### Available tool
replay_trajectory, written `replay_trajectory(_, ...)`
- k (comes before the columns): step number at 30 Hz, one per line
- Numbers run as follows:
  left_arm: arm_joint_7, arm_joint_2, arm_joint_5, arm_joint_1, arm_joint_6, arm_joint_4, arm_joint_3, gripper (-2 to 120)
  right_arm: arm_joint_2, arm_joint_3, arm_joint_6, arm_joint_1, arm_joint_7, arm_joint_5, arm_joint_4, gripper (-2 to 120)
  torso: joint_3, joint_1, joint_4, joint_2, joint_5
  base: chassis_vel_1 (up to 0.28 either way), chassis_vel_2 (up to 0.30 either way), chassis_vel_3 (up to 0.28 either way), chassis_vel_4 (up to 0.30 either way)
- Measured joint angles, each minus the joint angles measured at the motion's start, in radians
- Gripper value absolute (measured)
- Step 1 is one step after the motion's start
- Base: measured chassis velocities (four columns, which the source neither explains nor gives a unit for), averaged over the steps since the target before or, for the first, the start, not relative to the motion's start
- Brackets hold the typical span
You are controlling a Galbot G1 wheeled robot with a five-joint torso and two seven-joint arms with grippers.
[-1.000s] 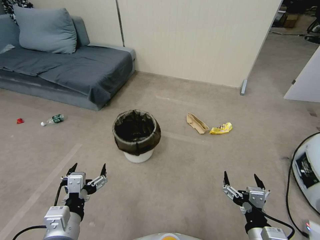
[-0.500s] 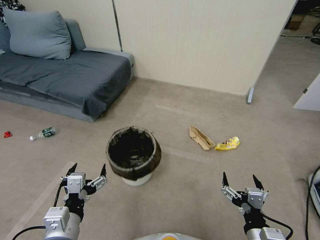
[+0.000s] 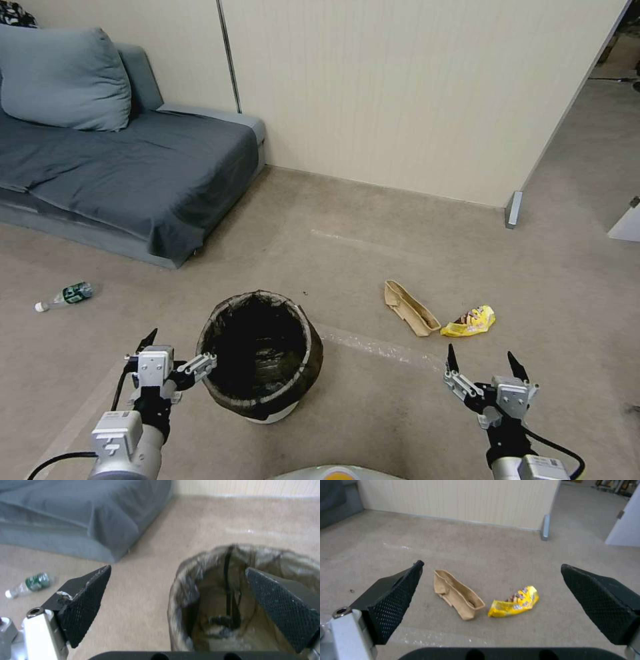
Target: Pick up the trash bin, then pick up the garbage from the floor and place it into the trash bin.
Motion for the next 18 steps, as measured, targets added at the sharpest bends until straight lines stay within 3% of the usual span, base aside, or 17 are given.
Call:
replay_trajectory(1, 0.001, 0.000, -0.002, -0.005, 0.031, 0.000, 0.001, 100, 0.000, 0.000, -0.006, 0.000, 0.005, 0.003, -0.002, 100, 0.000, 0.000, 0.0000, 0.000, 0.0000, 0.000, 0.000, 0.000, 0.000)
replay_trajectory(3, 0.022, 0.000, -0.007, -0.019, 0.174, -0.012, 0.002, 100, 0.000, 0.000, -0.016, 0.003, 0.015, 0.009, -0.004, 100, 0.000, 0.000, 0.0001, 0.000, 0.0000, 0.000, 0.000, 0.000, 0.000)
replay_trajectory(4, 0.022, 0.000, -0.007, -0.019, 0.174, -0.012, 0.002, 100, 0.000, 0.000, -0.016, 0.003, 0.015, 0.009, -0.004, 100, 0.000, 0.000, 0.0001, 0.000, 0.0000, 0.000, 0.000, 0.000, 0.000)
replay_trajectory(7, 0.059, 0.004, -0.002, -0.051, 0.296, -0.009, 0.004, 100, 0.000, -0.003, -0.024, 0.005, 0.021, 0.013, -0.006, 100, 0.000, 0.000, 0.0000, 0.000, 0.0000, 0.000, 0.000, 0.000, 0.000)
replay_trajectory(11, 0.062, 0.028, -0.011, -0.105, 0.366, 0.025, 0.008, 100, 0.000, -0.003, -0.026, 0.004, 0.025, 0.013, -0.011, 100, 0.000, 0.000, 0.0000, 0.000, -0.0001, 0.000, 0.000, 0.000, 0.000)
replay_trajectory(18, 0.051, 0.066, -0.070, -0.170, 0.418, 0.073, 0.012, 100, 0.000, -0.002, -0.026, 0.000, 0.041, 0.015, -0.017, 100, 0.000, 0.000, 0.0000, 0.000, 0.0000, 0.000, 0.000, 0.000, 0.000)
